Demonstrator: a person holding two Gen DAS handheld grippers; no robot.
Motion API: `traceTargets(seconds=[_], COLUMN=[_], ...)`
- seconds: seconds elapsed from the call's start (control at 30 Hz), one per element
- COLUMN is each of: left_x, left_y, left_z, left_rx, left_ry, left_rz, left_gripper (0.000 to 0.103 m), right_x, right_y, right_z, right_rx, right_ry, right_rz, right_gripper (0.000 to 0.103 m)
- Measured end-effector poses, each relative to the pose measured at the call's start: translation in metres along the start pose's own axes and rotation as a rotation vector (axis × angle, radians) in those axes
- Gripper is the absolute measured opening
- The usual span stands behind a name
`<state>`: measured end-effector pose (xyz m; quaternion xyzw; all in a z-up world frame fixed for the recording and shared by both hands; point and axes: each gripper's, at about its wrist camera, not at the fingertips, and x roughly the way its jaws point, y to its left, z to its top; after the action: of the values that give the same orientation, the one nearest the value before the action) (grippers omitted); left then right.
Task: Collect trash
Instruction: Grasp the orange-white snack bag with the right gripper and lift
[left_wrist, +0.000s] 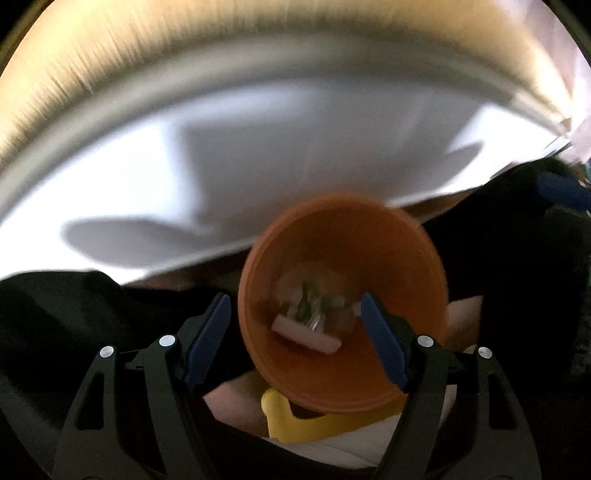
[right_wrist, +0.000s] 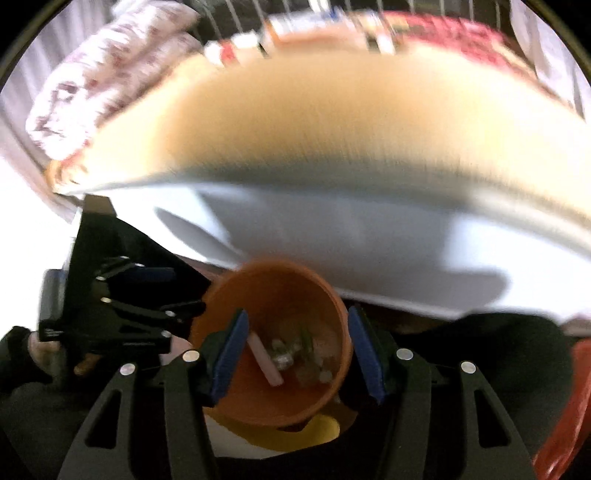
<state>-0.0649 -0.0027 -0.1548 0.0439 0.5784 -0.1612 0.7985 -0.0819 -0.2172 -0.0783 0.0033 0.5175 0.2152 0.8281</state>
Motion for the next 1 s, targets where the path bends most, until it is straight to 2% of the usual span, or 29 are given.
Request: traceTargets(seconds=[0.07,0.13,0.23,0.33,0.43,0.57,0.67,0.83,1.0], left_x=[-0.027,-0.051,-0.079,-0.092,-0.096,-0.097,-0.097,-0.098,-0.097], left_y=[-0.002,0.000,0.003,0.008,0.008,0.005,0.011,0.025,0.037], left_z=[-0.002,0.001,0.007,0.012,0.017,0.016,0.018,0.019,0.018], left_rx=[0.029,0.050,0.049,0.011,-0.003,0.019,0.022,0.010,-0.030], left_ry=[-0.078,-0.154,-0.249,-0.295,-0.314,-0.339,-0.354,-0.377,-0.379], left_rz=[-0.007,-0.012,-0.026,-0.062,-0.093,-0.062,-0.080,-0.109,-0.128], left_gripper=[0.072,0.078,0.082,0.083,0.083,0.083,0.083,0.083,0.083], right_x=[-0.028,-0.047,-0.061,-0.055,-0.032,0.002,0.027,0.052,0.074], right_y=[0.001,0.003,-0.004,-0.017,-0.041,-0.056,-0.068,-0.074,-0.074], right_z=[0.014,0.042,0.085,0.135,0.174,0.206,0.217,0.225,0.248], right_rx=[-0.038,-0.074,-0.029,0.113,0.313,0.540,0.728,0.879,0.922], right_ry=[-0.074,-0.154,-0.229,-0.265,-0.249,-0.199,-0.149,-0.141,-0.138], right_rz=[0.023,0.049,0.113,0.191,0.285,0.341,0.388,0.330,0.243], right_gripper=[0.056,0.061,0.066,0.066,0.066,0.066,0.066,0.071,0.074])
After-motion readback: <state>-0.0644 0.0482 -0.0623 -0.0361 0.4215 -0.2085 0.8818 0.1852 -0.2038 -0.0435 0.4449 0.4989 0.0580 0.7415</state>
